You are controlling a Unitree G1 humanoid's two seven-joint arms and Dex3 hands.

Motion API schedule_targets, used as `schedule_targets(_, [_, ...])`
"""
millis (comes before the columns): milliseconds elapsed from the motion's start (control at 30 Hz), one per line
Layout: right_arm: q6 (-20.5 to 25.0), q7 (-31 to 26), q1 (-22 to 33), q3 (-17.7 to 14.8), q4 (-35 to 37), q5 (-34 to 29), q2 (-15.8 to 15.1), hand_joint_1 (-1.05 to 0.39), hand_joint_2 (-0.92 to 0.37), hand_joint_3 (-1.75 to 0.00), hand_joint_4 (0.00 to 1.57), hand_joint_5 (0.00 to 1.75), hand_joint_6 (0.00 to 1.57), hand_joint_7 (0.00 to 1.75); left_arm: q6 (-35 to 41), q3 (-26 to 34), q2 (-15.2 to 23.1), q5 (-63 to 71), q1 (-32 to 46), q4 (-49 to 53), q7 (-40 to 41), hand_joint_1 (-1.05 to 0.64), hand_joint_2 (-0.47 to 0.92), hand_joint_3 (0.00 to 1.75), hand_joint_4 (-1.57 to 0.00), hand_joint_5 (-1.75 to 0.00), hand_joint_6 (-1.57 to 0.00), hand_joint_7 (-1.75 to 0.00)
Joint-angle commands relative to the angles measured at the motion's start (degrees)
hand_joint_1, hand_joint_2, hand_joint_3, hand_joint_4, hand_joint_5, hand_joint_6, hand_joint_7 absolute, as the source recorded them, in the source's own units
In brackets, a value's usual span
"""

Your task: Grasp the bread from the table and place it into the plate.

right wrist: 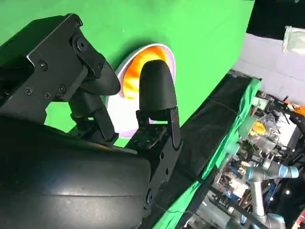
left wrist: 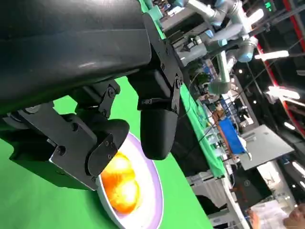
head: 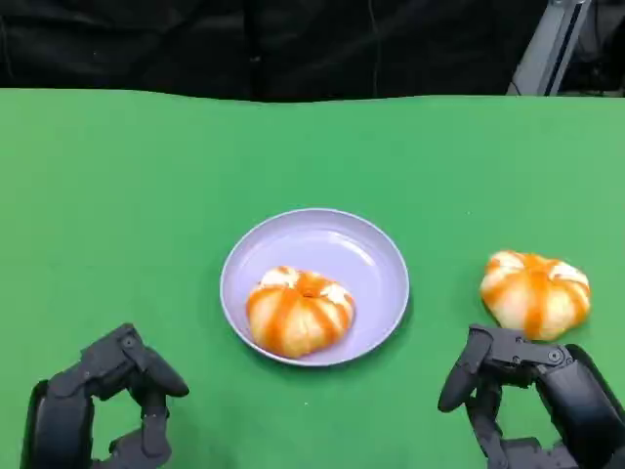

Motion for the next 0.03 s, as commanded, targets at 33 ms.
schedule_targets(33, [-0.6,0.0,0.1,-0.6,0.1,0.7,-0.7,0.10,-0.32,-1.44,0.82,1.68,0.79,1.34,-0.4,0.5,0.0,0.3,-0.5,0.6,-0.2,0.06,0.45,1.24,-0.82,-1.72,-0.80,-1.52])
